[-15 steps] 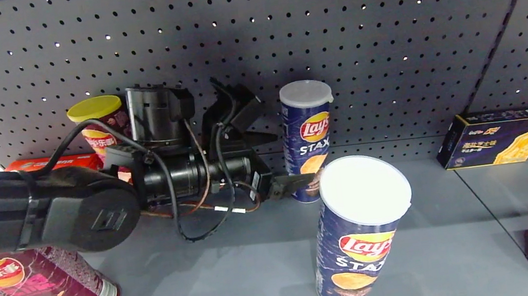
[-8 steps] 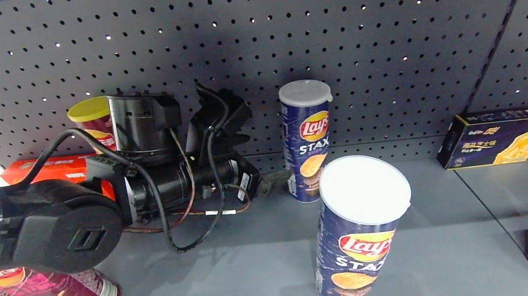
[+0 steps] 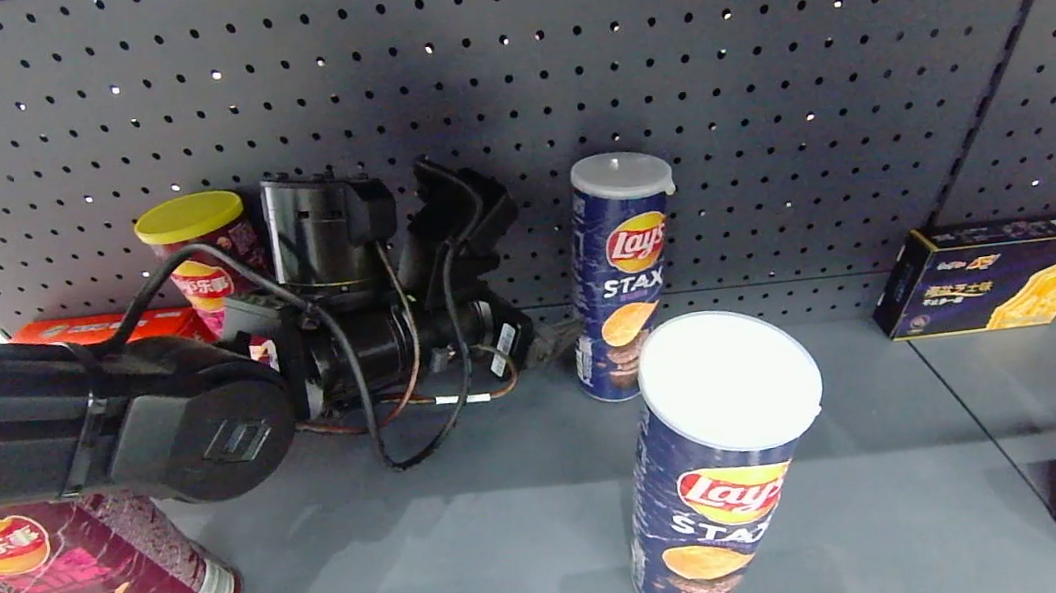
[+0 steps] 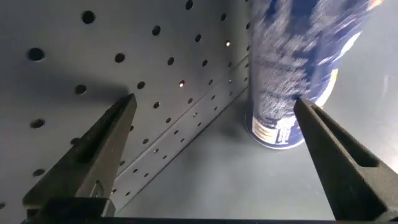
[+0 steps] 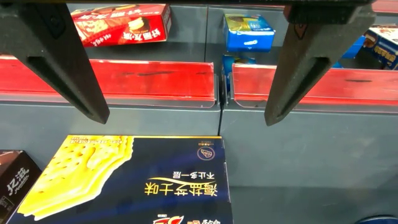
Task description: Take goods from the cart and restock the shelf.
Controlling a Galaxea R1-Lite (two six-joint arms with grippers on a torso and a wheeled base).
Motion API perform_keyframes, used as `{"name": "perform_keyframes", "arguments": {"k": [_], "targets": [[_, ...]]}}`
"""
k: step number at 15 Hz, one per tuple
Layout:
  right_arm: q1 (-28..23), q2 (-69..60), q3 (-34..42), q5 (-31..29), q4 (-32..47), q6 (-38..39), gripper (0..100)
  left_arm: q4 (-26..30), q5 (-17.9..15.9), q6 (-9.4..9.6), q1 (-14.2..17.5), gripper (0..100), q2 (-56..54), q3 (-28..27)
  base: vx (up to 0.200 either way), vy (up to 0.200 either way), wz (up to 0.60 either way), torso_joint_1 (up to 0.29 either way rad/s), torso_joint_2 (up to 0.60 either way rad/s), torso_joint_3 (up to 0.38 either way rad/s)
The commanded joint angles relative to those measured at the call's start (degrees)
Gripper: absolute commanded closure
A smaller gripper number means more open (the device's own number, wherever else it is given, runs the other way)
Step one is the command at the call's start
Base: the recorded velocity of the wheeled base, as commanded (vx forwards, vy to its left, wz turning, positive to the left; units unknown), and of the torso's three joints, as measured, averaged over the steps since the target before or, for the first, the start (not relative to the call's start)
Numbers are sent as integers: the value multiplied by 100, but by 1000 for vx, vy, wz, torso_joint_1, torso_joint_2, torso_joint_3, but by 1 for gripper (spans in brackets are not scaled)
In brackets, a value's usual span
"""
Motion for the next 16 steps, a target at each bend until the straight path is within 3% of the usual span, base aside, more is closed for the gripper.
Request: {"name": "perform_keyframes", "arguments": {"k": [1,11,16], "targets": [[4,-2,0,2,0,0,0,-4,-1,-1,0,0,102,-28,0,0,0,0,0,0],[4,-2,0,2,0,0,0,-21,-1,-1,0,0,-302,402,0,0,0,0,0,0],[4,-2,0,2,0,0,0,-21,298,17,0,0,-276,358,0,0,0,0,0,0]]}}
